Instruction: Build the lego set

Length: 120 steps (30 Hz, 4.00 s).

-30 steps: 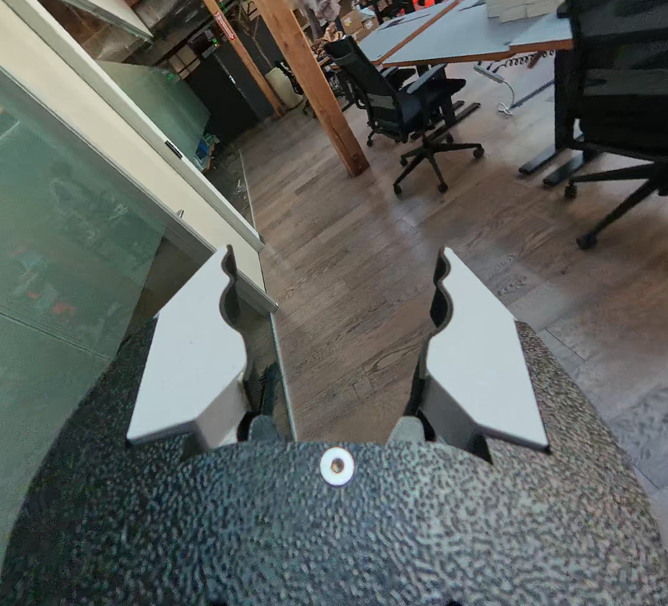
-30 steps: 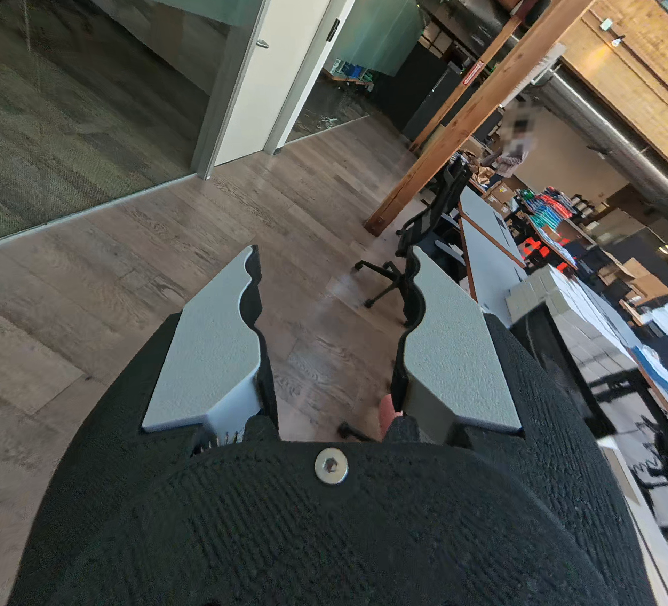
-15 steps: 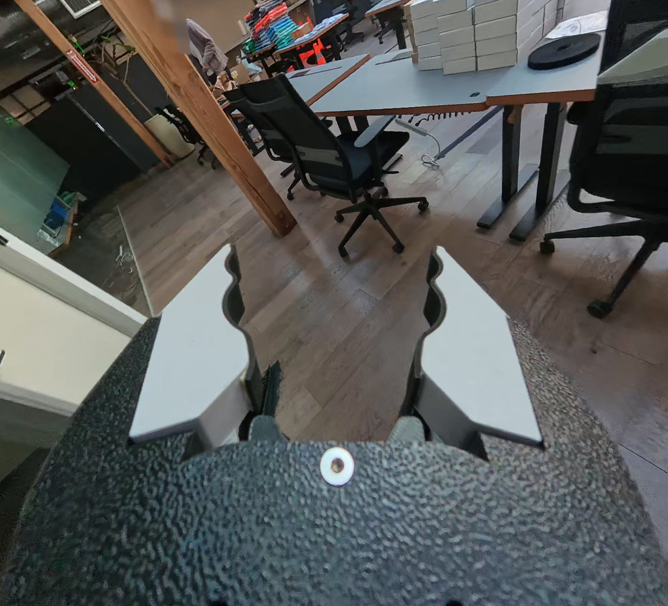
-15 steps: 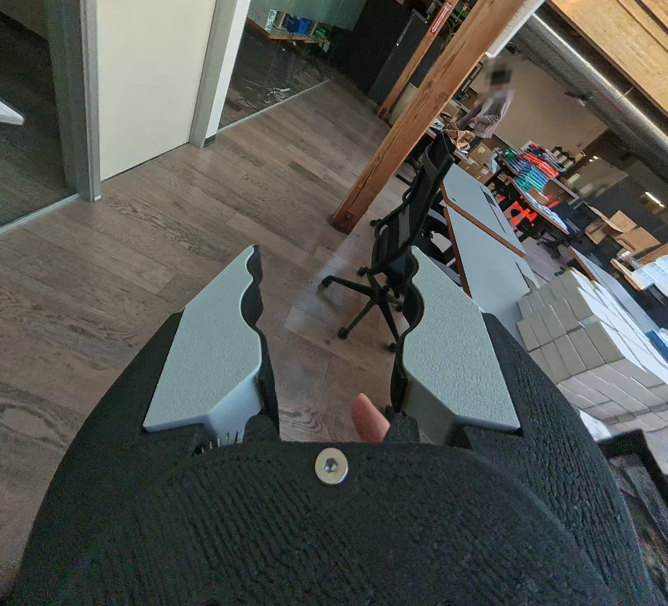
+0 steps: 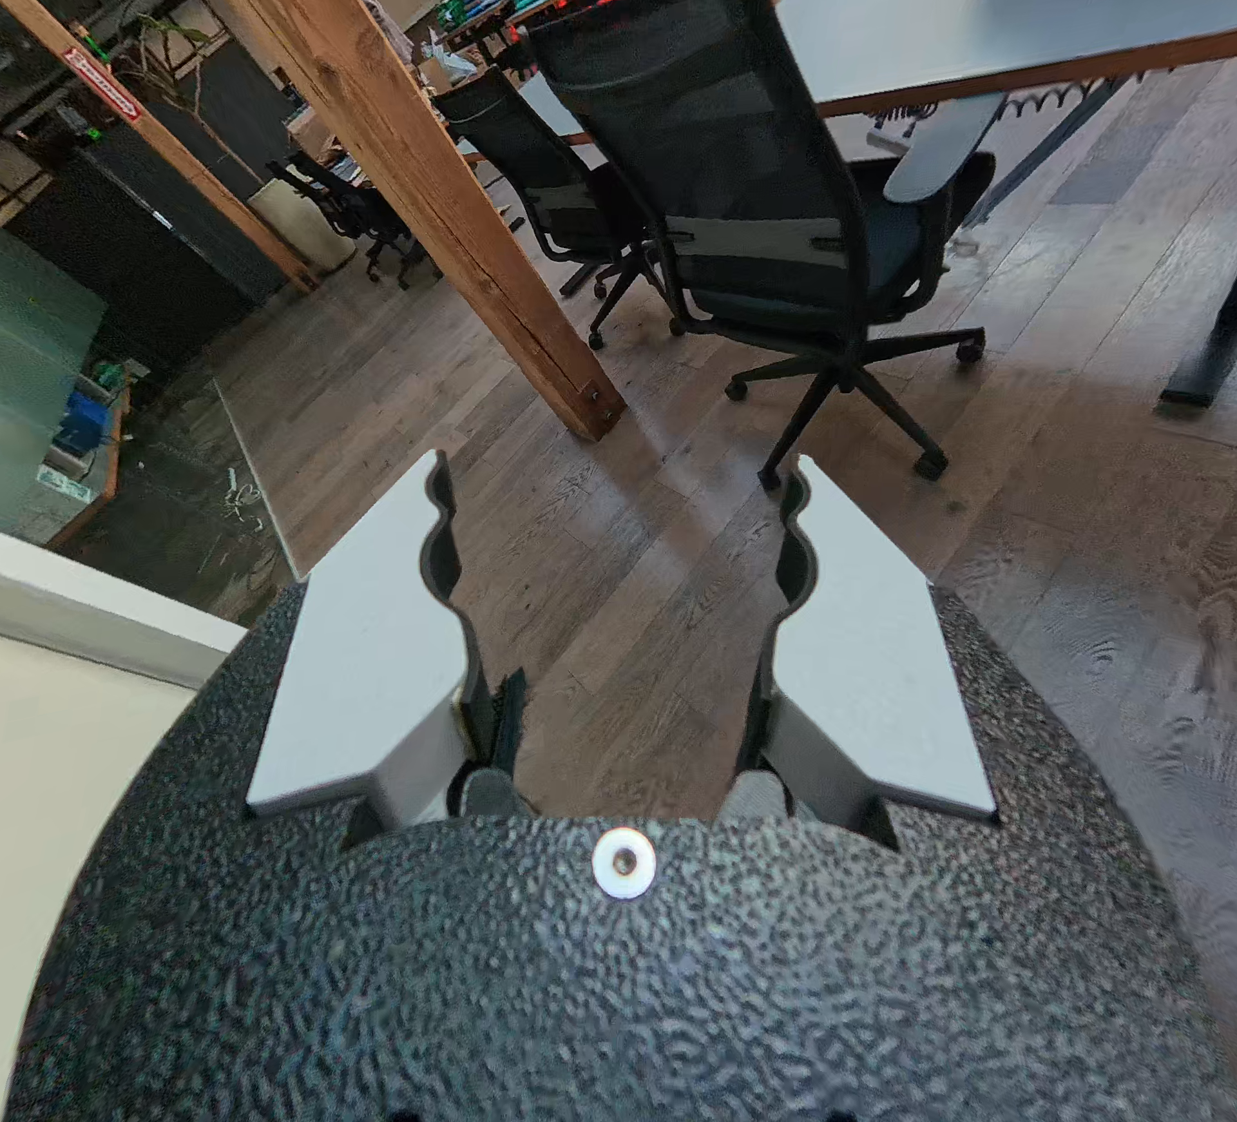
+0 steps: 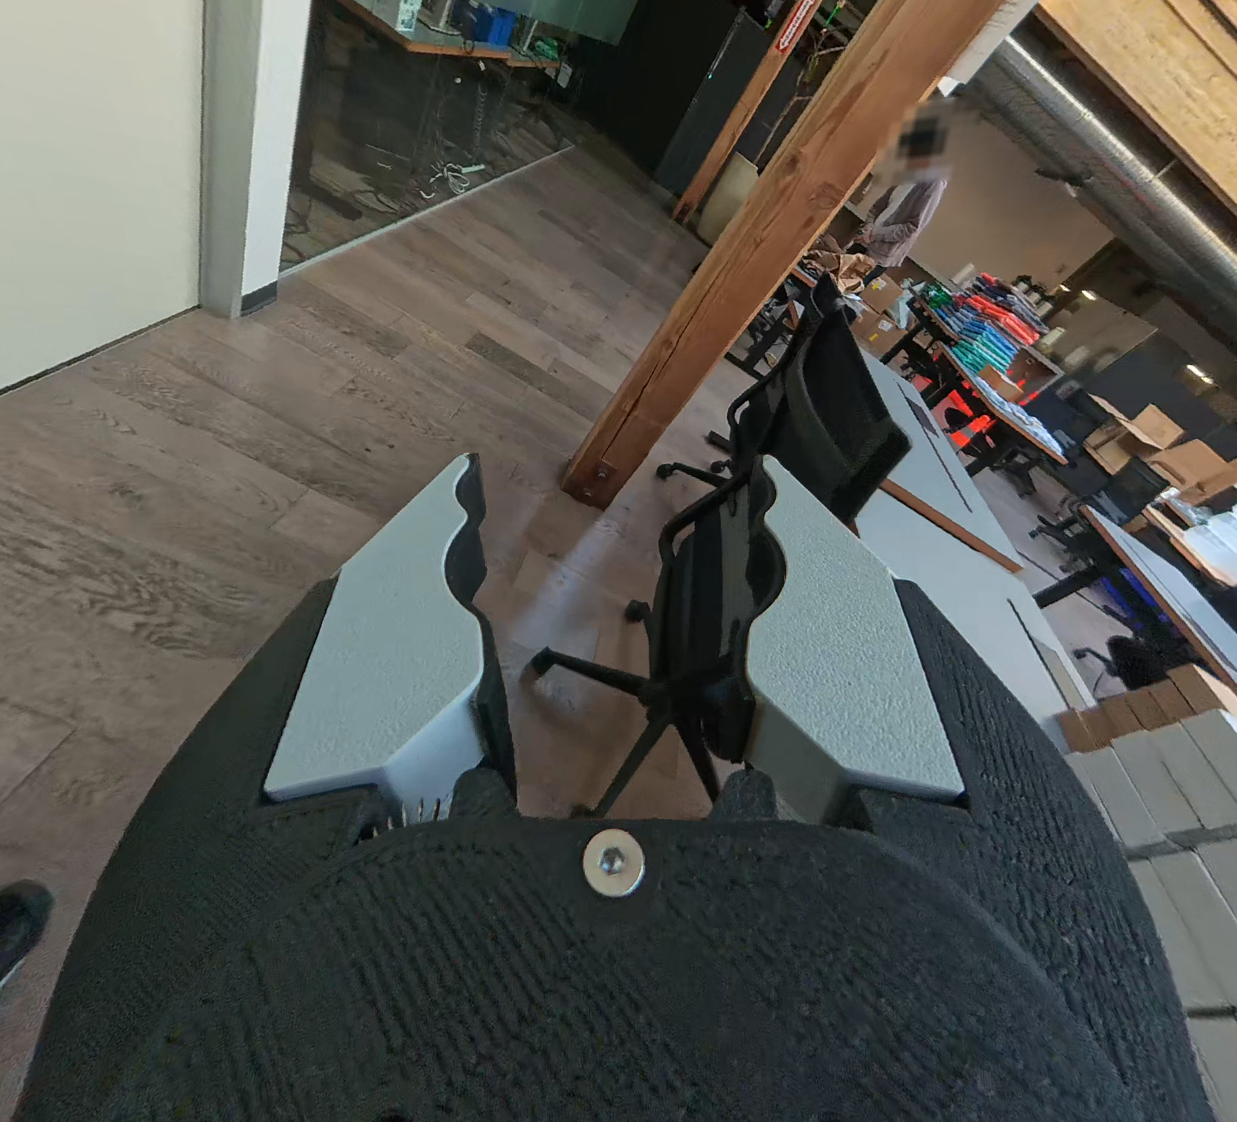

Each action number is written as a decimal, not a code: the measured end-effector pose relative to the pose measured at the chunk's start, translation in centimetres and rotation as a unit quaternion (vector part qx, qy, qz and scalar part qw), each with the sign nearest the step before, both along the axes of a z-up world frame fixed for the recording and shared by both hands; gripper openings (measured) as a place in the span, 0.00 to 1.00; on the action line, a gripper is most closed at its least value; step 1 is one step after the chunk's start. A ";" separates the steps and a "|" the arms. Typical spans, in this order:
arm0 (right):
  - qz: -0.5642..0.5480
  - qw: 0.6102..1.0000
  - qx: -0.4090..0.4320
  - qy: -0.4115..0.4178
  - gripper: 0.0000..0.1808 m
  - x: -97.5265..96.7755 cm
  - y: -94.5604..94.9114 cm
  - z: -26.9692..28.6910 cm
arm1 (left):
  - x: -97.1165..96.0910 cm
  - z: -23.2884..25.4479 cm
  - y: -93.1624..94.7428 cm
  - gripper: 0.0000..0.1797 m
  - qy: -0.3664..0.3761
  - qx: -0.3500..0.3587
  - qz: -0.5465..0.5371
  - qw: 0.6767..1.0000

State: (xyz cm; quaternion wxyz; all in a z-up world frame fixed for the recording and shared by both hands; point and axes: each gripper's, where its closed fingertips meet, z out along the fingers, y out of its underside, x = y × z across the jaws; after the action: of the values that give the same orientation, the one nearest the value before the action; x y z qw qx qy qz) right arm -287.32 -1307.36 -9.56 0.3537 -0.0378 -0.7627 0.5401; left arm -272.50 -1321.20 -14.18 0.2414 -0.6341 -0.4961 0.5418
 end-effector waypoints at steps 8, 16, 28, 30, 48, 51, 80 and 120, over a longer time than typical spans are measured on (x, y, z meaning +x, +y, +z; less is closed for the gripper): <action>-0.083 0.995 0.058 0.021 0.41 -21.8 -14.0 -3.4 | -25.2 -3.6 -13.9 0.48 -0.057 -0.063 -0.155 0.984; -0.149 0.979 0.139 -0.022 0.41 -41.2 -20.0 -8.3 | -53.0 -5.5 -17.4 0.50 -0.092 -0.200 -0.326 0.919; -0.272 0.886 0.339 -0.159 0.37 -56.4 -20.0 -17.6 | -79.2 -11.7 -16.3 0.54 -0.124 -0.391 -0.553 0.725; -0.306 0.856 0.368 -0.197 0.31 -57.1 -18.7 -19.1 | -82.0 -13.6 -16.4 0.49 -0.124 -0.420 -0.575 0.691; -0.339 0.809 0.384 -0.287 0.11 -58.2 -15.9 -18.2 | -84.8 -14.2 -12.8 0.19 -0.067 -0.465 -0.729 0.498; -0.338 0.809 0.384 -0.290 0.11 -58.3 -16.2 -18.2 | -84.9 -14.3 -12.9 0.18 -0.080 -0.462 -0.731 0.495; 0.034 0.993 0.083 -0.081 0.35 -78.4 -91.2 -8.3 | -87.8 -3.5 -87.2 0.45 -0.056 -0.021 -0.195 0.979; -0.258 0.964 0.058 -0.014 0.38 -172.6 -142.7 -1.9 | -184.2 1.1 -147.8 0.51 -0.039 -0.043 -0.301 0.952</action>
State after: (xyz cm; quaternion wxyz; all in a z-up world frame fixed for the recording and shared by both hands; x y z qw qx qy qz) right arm -459.89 -1450.07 -11.44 0.4717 -0.2202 -0.7621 0.3849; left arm -456.67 -1469.03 -13.07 0.3463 -0.7843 -0.2680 0.4394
